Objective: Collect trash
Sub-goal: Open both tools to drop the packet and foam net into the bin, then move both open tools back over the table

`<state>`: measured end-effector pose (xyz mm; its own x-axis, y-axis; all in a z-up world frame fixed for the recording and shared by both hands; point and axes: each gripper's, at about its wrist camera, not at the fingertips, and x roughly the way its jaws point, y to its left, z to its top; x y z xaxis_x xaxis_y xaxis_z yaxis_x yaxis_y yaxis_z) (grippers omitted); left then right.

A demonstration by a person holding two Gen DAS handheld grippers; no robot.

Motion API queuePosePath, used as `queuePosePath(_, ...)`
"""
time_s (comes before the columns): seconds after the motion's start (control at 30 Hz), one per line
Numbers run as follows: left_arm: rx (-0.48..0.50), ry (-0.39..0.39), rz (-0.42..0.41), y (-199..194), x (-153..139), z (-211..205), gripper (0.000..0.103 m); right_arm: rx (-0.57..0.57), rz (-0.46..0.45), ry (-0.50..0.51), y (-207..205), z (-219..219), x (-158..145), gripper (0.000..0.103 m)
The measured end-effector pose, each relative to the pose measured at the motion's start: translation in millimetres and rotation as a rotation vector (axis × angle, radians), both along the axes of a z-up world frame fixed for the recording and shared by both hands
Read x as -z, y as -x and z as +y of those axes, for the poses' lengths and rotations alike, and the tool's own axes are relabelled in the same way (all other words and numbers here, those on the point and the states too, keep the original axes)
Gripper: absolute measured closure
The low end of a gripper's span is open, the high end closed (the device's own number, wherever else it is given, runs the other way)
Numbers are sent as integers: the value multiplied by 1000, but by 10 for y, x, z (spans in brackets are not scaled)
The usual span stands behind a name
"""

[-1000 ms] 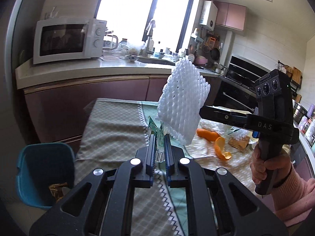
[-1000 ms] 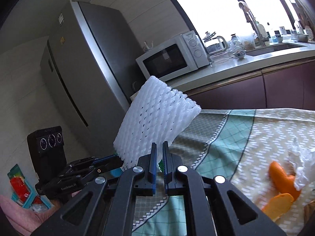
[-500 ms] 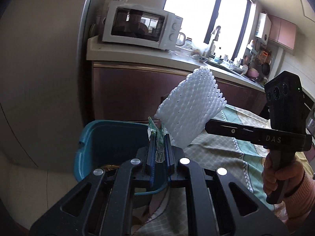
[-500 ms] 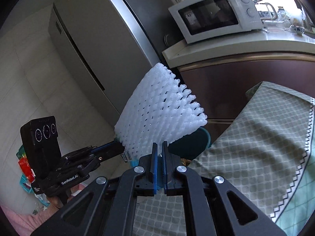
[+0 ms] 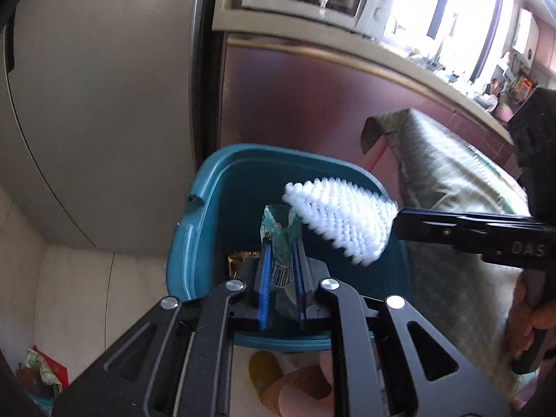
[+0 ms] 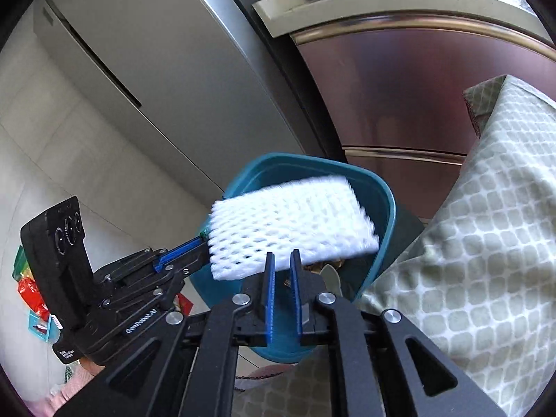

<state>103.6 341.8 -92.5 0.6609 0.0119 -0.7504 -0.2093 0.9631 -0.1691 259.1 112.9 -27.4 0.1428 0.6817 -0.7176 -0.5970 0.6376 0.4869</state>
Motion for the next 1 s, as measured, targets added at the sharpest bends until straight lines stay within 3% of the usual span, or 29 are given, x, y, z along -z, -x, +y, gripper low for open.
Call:
queuePosePath(0.13,-18,6,62,-137,192,44,83,3,0,-18,42,-27,-41,88)
queuePosePath(0.3,-26,10,74,-142,278,35,75,6,2,-47,139,-223,-58,84)
queuePosePath(0.53,9,-8,-32,81,11,-188,68,13,-79,-111,389,-653,-330,74)
queuePosePath(0.83,215,-12,-239,343,-613,-1097,59,168,-224,-168,870,-1798,-679,62)
queuePosePath(1.0,403,-13,-280,395,-794,-1821,59,338,-267,-129,1103,-2479,-696,62)
